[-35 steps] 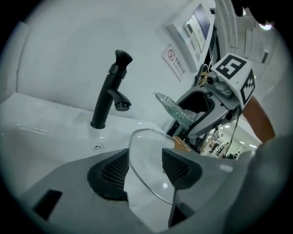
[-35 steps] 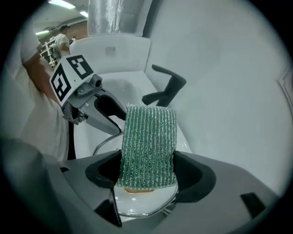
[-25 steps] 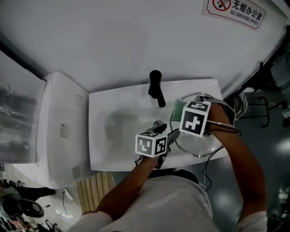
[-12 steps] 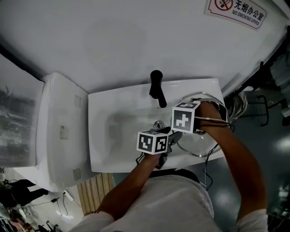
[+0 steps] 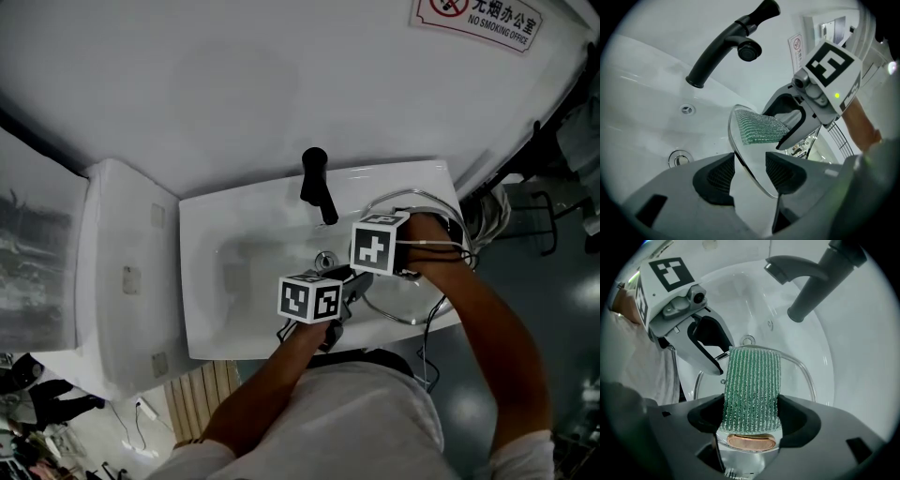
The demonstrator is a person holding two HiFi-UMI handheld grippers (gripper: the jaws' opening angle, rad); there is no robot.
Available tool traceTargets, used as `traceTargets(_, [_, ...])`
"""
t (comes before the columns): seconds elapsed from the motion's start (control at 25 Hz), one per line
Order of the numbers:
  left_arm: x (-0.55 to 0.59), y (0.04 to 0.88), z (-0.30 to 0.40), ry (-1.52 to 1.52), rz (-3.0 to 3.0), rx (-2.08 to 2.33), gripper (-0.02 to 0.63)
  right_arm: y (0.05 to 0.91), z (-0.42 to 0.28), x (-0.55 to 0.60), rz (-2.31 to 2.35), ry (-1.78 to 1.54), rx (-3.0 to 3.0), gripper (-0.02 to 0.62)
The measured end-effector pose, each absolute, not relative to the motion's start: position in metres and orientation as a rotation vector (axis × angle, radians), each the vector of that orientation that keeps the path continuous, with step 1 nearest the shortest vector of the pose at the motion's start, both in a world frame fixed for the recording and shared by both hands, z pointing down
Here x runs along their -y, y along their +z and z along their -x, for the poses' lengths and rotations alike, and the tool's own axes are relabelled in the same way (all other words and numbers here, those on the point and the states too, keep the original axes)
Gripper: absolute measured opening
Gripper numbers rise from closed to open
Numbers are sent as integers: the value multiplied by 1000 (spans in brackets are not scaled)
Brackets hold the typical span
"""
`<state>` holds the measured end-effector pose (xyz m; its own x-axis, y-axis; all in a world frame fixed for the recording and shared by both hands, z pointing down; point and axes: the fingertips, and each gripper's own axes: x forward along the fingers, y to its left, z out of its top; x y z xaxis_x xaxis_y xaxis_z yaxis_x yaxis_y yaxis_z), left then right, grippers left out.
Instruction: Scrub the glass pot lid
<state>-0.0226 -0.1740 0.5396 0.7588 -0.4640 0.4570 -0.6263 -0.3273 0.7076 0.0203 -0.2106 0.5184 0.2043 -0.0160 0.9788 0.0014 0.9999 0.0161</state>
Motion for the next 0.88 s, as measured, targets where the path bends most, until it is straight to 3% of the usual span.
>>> traceTargets(0.64, [174,539,23,240,-1977,874,216,497,-60,265,-253,432,1626,347])
traceTargets(0.88, [173,538,22,245,-1963,890,216,501,-91,278,-340,769,1702,347])
